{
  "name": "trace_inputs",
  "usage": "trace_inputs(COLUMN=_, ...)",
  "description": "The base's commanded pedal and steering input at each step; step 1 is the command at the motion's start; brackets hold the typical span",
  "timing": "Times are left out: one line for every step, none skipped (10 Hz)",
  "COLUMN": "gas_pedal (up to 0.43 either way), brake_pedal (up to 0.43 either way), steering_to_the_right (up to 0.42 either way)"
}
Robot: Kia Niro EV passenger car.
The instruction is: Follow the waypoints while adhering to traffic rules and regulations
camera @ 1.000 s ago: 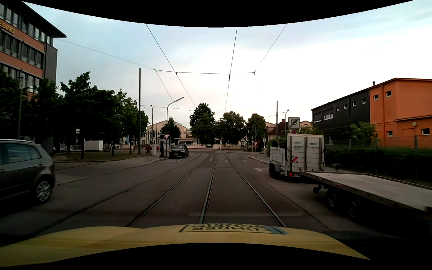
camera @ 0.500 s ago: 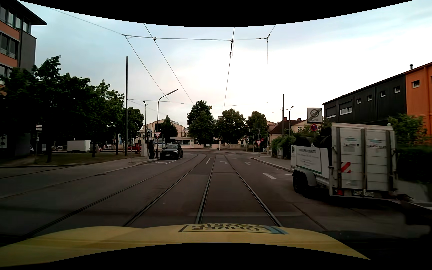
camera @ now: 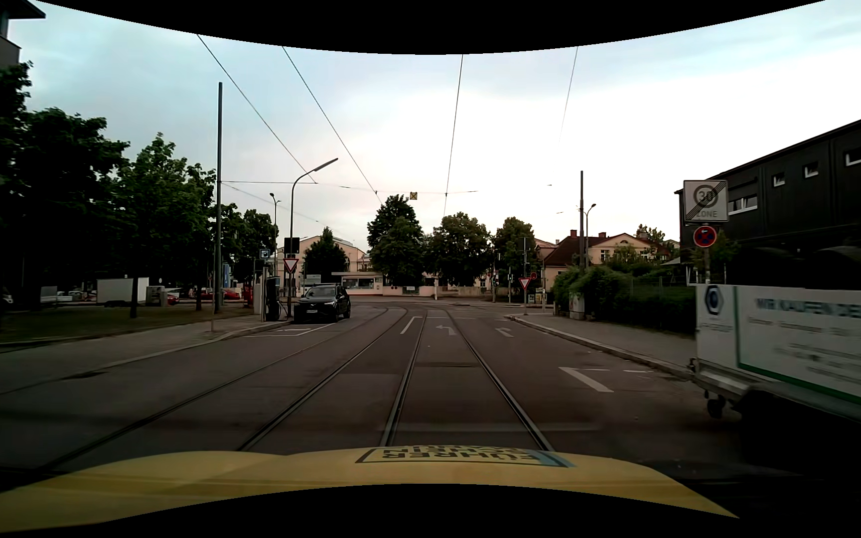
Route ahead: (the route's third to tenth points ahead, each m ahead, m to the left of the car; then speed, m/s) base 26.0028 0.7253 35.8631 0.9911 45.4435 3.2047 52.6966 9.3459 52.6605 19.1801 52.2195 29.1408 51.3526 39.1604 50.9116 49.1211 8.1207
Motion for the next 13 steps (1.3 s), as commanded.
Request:
trace_inputs(gas_pedal=0.028, brake_pedal=0.000, steering_to_the_right=0.004)
trace_inputs(gas_pedal=0.020, brake_pedal=0.000, steering_to_the_right=0.003)
trace_inputs(gas_pedal=0.008, brake_pedal=0.000, steering_to_the_right=0.004)
trace_inputs(gas_pedal=0.008, brake_pedal=0.000, steering_to_the_right=0.003)
trace_inputs(gas_pedal=0.008, brake_pedal=0.000, steering_to_the_right=0.003)
trace_inputs(gas_pedal=0.008, brake_pedal=0.000, steering_to_the_right=0.004)
trace_inputs(gas_pedal=0.008, brake_pedal=0.000, steering_to_the_right=0.003)
trace_inputs(gas_pedal=0.008, brake_pedal=0.000, steering_to_the_right=0.003)
trace_inputs(gas_pedal=0.008, brake_pedal=0.000, steering_to_the_right=0.002)
trace_inputs(gas_pedal=0.008, brake_pedal=0.000, steering_to_the_right=0.000)
trace_inputs(gas_pedal=0.008, brake_pedal=0.000, steering_to_the_right=-0.001)
trace_inputs(gas_pedal=0.008, brake_pedal=0.000, steering_to_the_right=-0.001)
trace_inputs(gas_pedal=0.000, brake_pedal=0.000, steering_to_the_right=-0.003)
